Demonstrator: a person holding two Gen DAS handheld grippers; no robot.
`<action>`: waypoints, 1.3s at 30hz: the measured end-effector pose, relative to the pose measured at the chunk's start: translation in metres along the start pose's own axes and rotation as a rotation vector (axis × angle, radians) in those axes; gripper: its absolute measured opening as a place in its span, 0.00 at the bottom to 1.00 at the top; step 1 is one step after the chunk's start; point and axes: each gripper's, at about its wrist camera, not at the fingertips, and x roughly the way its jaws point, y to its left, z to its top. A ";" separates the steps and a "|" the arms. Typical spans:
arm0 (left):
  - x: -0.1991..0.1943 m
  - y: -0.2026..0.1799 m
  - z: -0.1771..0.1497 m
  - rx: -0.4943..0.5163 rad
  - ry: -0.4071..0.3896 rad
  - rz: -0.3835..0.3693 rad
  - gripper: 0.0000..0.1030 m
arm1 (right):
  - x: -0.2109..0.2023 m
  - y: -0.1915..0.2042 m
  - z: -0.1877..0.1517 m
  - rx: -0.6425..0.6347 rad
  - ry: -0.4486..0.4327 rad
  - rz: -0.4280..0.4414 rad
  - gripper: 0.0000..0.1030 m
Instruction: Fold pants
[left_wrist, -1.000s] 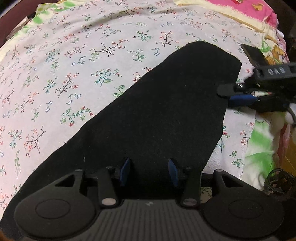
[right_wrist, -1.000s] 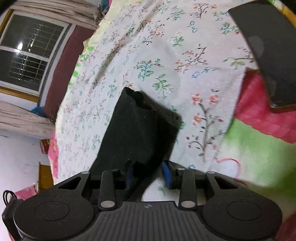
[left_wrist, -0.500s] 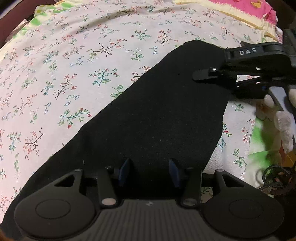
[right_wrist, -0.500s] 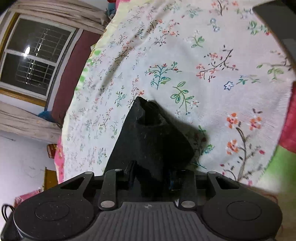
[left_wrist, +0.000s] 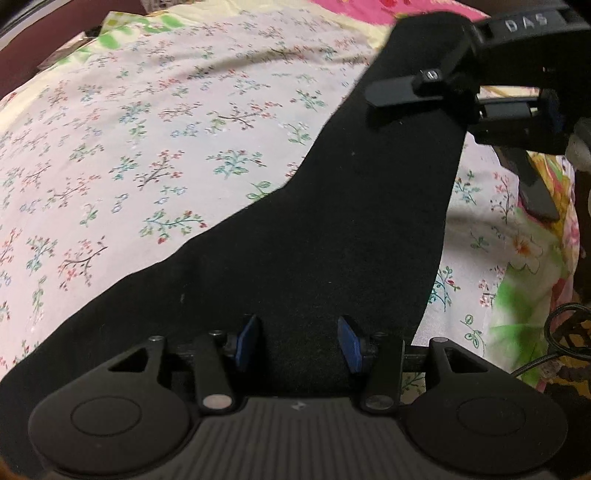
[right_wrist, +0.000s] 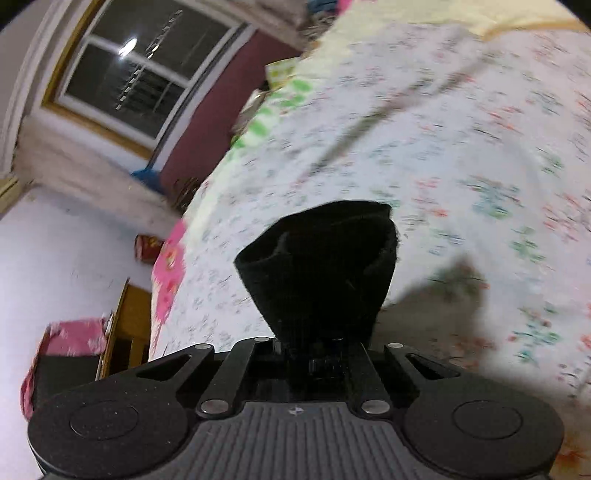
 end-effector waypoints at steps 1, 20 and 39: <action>-0.002 0.003 -0.002 -0.016 -0.010 0.000 0.55 | 0.003 0.007 0.001 -0.018 0.008 0.005 0.00; -0.090 0.092 -0.102 -0.312 -0.253 0.132 0.55 | 0.116 0.171 -0.078 -0.376 0.411 0.207 0.00; -0.121 0.165 -0.206 -0.439 -0.284 0.100 0.55 | 0.163 0.249 -0.211 -0.640 0.589 0.041 0.20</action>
